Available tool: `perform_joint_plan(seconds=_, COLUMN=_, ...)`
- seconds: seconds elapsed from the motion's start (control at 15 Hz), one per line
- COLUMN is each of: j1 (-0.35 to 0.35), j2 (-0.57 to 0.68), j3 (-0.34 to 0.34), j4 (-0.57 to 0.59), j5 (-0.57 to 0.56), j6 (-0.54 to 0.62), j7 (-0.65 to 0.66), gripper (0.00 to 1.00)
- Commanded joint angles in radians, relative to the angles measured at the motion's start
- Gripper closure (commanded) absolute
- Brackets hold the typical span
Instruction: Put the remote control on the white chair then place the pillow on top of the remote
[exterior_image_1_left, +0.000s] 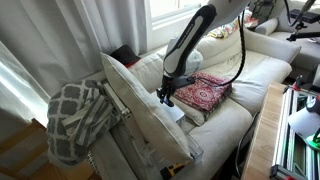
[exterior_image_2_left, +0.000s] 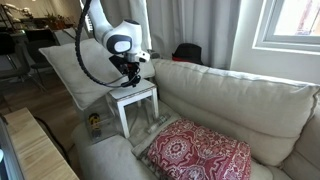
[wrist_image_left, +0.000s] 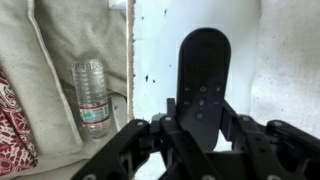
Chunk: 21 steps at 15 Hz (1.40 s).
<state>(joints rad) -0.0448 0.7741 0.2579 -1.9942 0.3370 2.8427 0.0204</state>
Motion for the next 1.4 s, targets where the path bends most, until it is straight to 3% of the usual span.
perform_joint_plan(seconds=0.0, j1=0.022, j2=0.051, j3=0.005, j4=0.011, j5=0.005, j6=0.104, j7=0.024, gripper=0.82)
perform_joint_plan(seconds=0.4, j1=0.049, j2=0.088, j3=-0.013, j4=0.022, j5=-0.012, j6=0.165, j7=0.077, gripper=0.82)
perform_joint_plan(seconds=0.47, j1=0.043, j2=0.086, j3=-0.007, j4=0.018, j5=-0.008, j6=0.17, j7=0.084, gripper=0.32)
perform_joint_plan(seconds=0.53, j1=0.037, j2=0.074, j3=-0.001, j4=0.012, j5=-0.006, j6=0.16, j7=0.091, gripper=0.32)
perform_joint_plan(seconds=0.8, j1=0.032, j2=0.033, j3=0.001, j4=-0.01, j5=-0.004, j6=0.149, j7=0.11, gripper=0.03)
perform_joint_plan(seconds=1.07, j1=0.053, j2=-0.062, j3=-0.058, j4=-0.056, j5=-0.011, j6=0.136, j7=0.146, gripper=0.0)
perform_joint_plan(seconds=1.33, j1=0.032, j2=-0.227, j3=-0.056, j4=-0.132, j5=-0.014, j6=0.103, j7=0.132, gripper=0.0)
